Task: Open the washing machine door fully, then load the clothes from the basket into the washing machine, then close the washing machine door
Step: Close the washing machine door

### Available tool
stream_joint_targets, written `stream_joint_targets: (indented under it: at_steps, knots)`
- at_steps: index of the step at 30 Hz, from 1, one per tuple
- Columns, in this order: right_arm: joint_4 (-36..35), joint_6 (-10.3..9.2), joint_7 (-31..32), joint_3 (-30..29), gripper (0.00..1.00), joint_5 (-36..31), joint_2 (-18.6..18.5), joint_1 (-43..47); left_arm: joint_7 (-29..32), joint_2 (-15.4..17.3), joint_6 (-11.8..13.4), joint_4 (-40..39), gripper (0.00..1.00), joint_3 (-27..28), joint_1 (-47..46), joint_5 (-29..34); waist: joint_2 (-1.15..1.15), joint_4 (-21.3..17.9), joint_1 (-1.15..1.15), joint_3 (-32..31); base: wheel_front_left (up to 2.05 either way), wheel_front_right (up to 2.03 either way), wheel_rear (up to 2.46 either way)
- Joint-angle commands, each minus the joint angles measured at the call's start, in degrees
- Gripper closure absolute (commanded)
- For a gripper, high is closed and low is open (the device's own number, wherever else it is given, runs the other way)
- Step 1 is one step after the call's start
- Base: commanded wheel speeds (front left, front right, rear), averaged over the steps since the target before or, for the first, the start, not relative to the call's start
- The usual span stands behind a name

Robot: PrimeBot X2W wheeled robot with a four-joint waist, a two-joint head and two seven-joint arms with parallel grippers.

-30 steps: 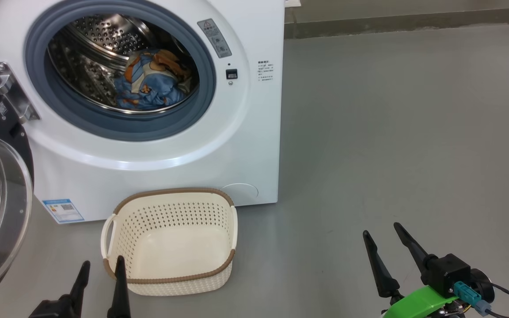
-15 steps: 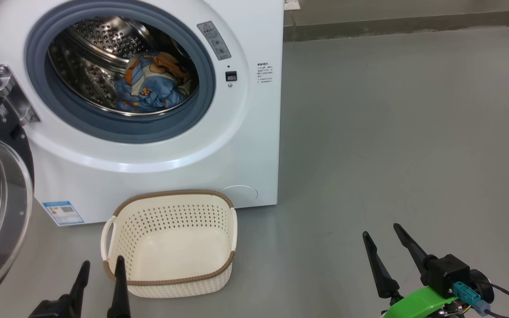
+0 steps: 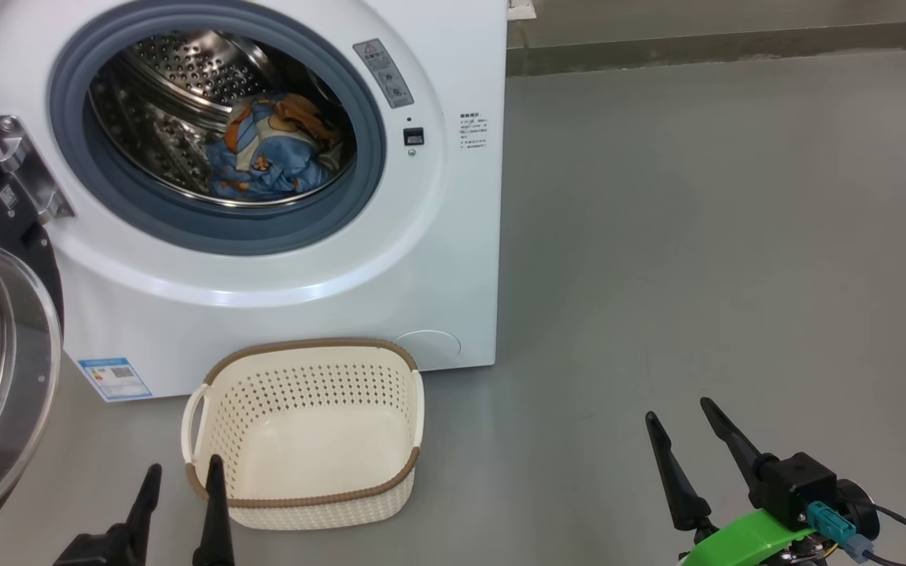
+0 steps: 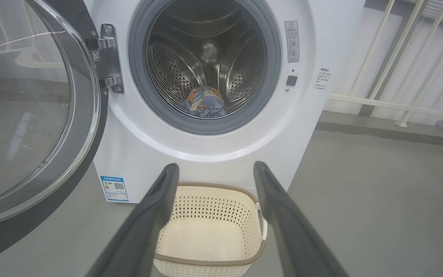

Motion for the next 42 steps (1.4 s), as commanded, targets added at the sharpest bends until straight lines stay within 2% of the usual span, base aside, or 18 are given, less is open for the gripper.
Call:
stream_joint_targets:
  at_steps: [1,7,13,31,42]
  knots:
    - [-1.49,0.09,-0.27,1.43,0.00,0.27,-0.15,-1.32,-0.36,0.47,0.21,-1.77,0.00,1.72,-1.87,0.10,0.00,0.14,0.00,0.04,0.00,0.00,0.00]
    - [-1.66,0.09,-0.27,2.10,0.00,0.33,-0.15,-1.14,-0.36,0.47,0.30,-1.88,0.00,1.49,-1.97,0.20,0.00,1.92,0.00,0.36,0.00,0.00,0.00]
    - [-2.16,0.09,-0.27,3.94,0.00,0.57,-0.15,-1.05,-0.36,0.47,0.49,-1.77,0.00,1.64,-1.60,0.07,0.00,5.79,0.00,0.88,0.00,0.00,0.00]
    - [-3.28,0.09,-0.27,8.19,0.00,2.82,-0.15,0.34,-0.36,0.50,0.20,-2.81,0.00,3.60,0.97,3.02,0.00,25.70,0.00,-1.19,0.00,0.00,0.00]
    - [-1.69,0.09,-0.27,14.09,0.00,3.77,-0.15,-5.06,-0.36,0.48,1.29,-7.36,0.00,7.82,2.70,2.47,0.00,29.27,0.00,1.68,0.00,0.00,0.00]
